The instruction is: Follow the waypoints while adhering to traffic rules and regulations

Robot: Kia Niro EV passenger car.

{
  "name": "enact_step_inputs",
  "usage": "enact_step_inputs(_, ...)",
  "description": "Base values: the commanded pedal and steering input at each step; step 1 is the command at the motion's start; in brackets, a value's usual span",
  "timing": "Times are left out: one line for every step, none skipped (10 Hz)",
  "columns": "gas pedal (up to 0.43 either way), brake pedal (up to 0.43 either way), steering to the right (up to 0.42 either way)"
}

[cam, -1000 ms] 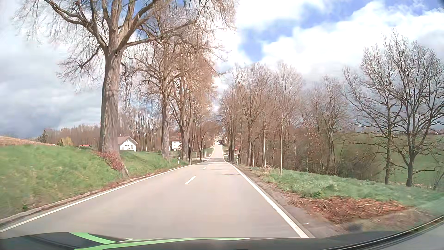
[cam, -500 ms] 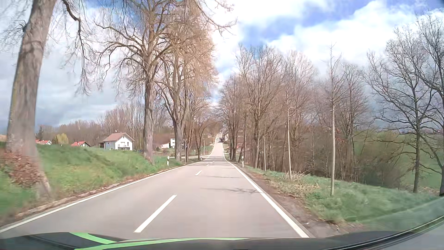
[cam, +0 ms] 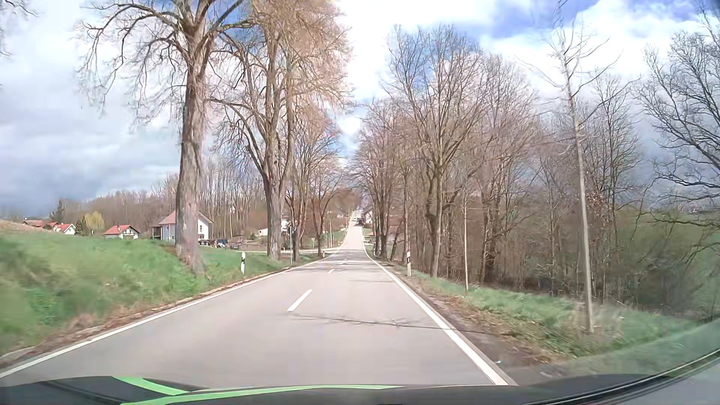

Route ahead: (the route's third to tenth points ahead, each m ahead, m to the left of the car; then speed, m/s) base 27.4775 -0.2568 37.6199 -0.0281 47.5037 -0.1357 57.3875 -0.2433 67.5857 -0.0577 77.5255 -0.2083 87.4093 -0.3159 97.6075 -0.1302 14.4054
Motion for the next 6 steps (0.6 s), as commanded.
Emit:
enact_step_inputs(0.000, 0.000, -0.002)
enact_step_inputs(0.000, 0.000, -0.002)
enact_step_inputs(0.000, 0.000, -0.002)
enact_step_inputs(0.000, 0.000, -0.002)
enact_step_inputs(0.000, 0.000, -0.001)
enact_step_inputs(0.000, 0.000, -0.001)
